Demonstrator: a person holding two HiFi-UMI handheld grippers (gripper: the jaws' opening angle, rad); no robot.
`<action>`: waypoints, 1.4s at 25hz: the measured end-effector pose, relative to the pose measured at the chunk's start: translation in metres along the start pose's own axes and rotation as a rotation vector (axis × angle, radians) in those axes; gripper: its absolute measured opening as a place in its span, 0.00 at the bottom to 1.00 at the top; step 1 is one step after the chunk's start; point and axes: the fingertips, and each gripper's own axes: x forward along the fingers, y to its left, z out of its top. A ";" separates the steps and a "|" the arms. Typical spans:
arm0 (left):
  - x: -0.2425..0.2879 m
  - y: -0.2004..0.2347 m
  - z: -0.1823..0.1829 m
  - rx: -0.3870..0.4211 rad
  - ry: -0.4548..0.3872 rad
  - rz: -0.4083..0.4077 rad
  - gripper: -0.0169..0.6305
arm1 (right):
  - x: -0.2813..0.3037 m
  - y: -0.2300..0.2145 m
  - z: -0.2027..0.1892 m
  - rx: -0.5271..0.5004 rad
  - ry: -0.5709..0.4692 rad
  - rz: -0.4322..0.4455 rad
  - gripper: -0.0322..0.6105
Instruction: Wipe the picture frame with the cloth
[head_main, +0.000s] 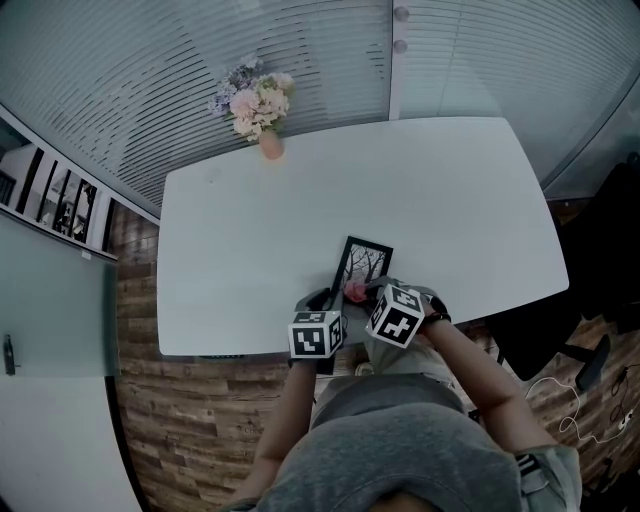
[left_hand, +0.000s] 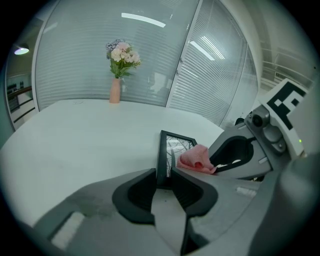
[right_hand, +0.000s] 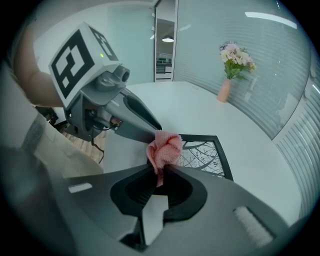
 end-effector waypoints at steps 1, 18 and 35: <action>0.000 0.000 0.000 -0.003 -0.003 -0.001 0.17 | 0.000 0.000 0.000 0.003 -0.003 -0.005 0.11; -0.036 -0.016 -0.004 0.043 -0.096 0.003 0.17 | -0.026 0.003 0.000 0.296 -0.197 -0.160 0.11; -0.089 -0.052 -0.038 0.069 -0.135 -0.027 0.03 | -0.080 0.044 -0.013 0.510 -0.391 -0.268 0.11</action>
